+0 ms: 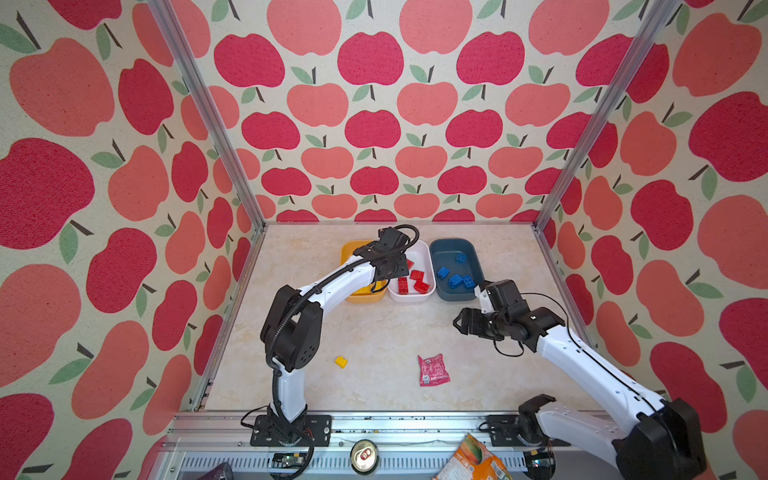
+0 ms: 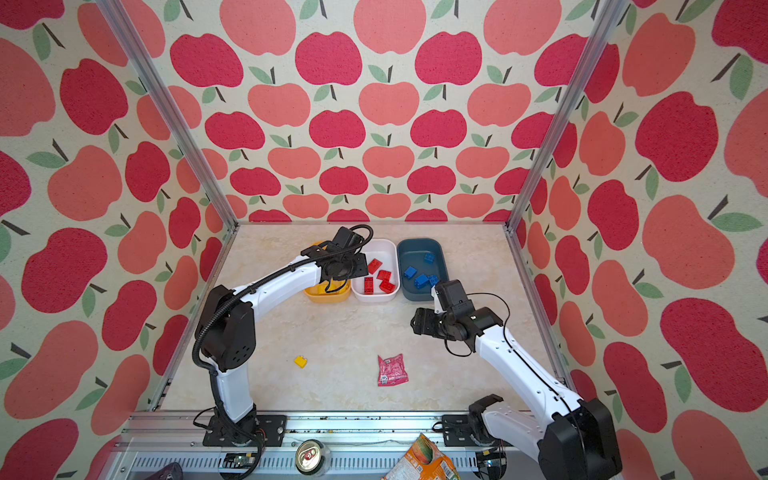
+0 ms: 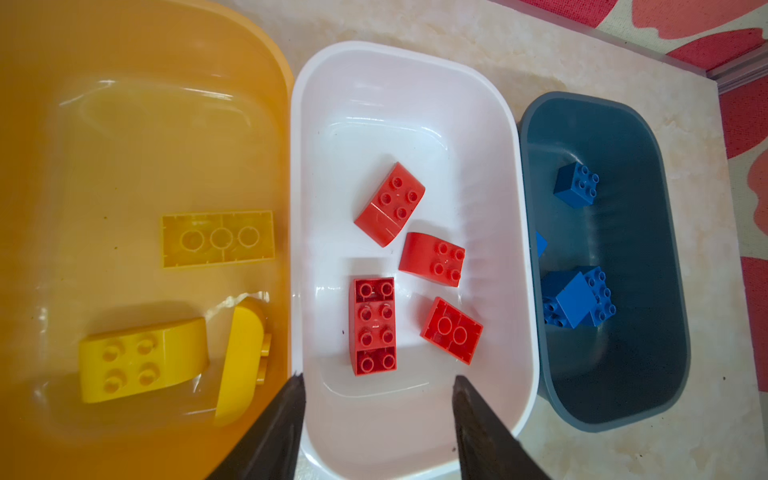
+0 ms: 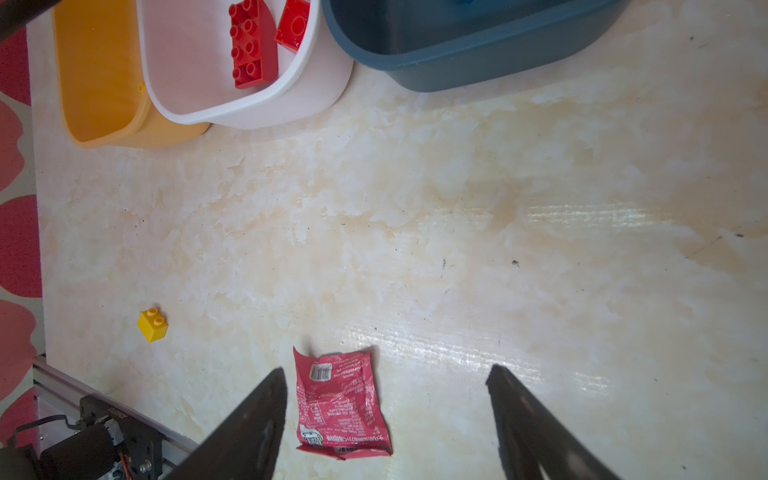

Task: Sort the legos into containers by color
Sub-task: 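Move the left gripper back down over the small yellow brick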

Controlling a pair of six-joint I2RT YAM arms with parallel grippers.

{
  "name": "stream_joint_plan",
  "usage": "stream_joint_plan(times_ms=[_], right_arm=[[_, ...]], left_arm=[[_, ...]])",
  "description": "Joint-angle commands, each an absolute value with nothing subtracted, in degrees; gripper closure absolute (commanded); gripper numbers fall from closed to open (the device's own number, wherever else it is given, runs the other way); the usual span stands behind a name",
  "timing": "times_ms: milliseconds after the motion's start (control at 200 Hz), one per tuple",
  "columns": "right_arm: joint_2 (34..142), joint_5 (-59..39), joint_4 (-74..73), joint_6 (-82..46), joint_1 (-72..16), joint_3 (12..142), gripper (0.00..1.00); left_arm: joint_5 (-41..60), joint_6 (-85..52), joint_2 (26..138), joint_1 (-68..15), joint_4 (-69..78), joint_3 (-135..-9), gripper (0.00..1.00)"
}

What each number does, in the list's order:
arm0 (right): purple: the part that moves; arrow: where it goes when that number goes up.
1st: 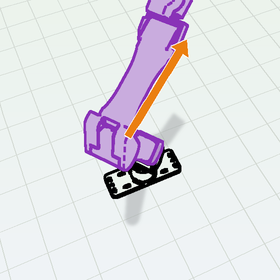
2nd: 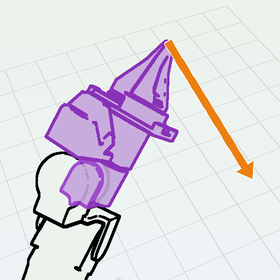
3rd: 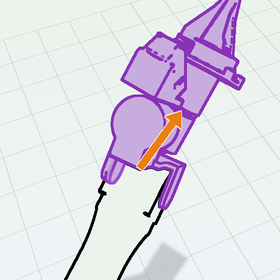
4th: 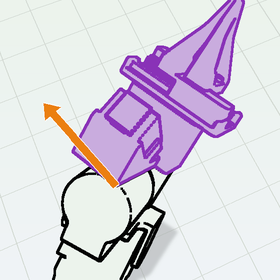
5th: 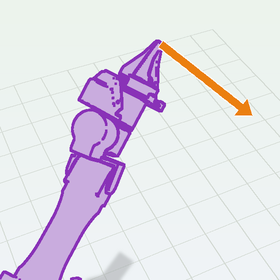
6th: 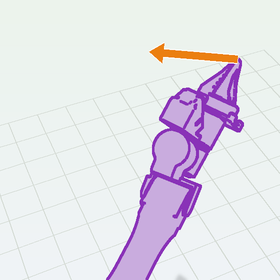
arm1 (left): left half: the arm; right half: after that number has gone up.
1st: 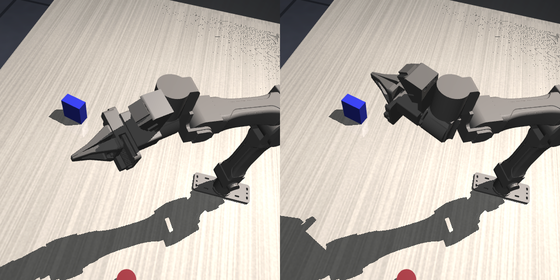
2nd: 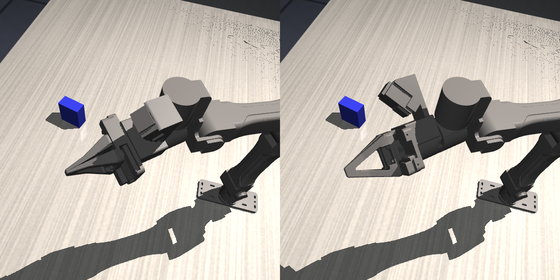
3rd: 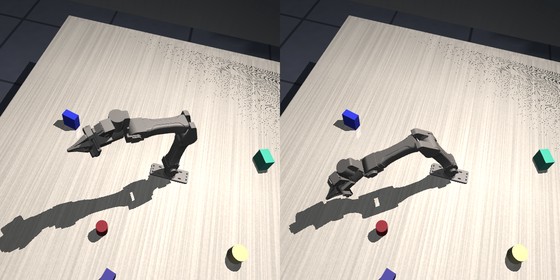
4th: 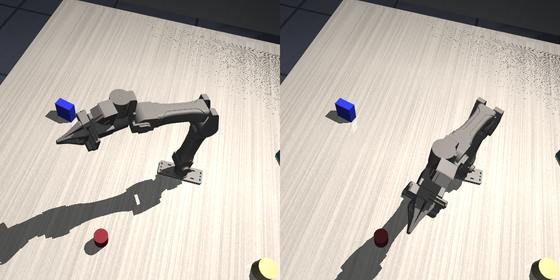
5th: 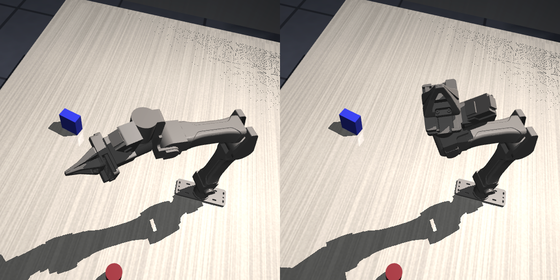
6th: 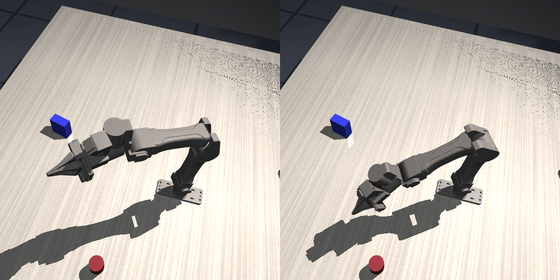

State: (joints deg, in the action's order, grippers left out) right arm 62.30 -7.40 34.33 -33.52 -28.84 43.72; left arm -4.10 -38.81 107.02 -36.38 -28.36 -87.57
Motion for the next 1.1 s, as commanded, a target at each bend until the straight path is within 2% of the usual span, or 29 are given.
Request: stream_joint_plan(times_ms=[0,270,530,815,1096], right_arm=[[62.0,-7.1,35.1,-33.1,-28.7,45.1,0.21],[62.1,-7.4,34.7,-33.1,-28.8,45.1,0.21],[62.7,-7.7,34.8,-32.8,-28.8,45.5,0.21],[63.3,-7.9,35.0,-32.4,-28.8,46.1,0.21],[63.2,-8.0,35.0,-32.4,-28.8,45.7,0.21]], left_arm=[[-5.6,-43.4,101.8,-36.7,-27.4,-81.6,0.41],[-8.9,-52.5,87.9,-37.3,-30.0,-65.4,0.40],[-11.6,-63.1,77.7,-37.5,-37.1,-55.8,0.38],[-10.9,-74.6,73.6,-37.1,-44.5,-49.7,0.33],[-8.3,-83.2,70.8,-35.9,-44.9,-43.1,0.30]])
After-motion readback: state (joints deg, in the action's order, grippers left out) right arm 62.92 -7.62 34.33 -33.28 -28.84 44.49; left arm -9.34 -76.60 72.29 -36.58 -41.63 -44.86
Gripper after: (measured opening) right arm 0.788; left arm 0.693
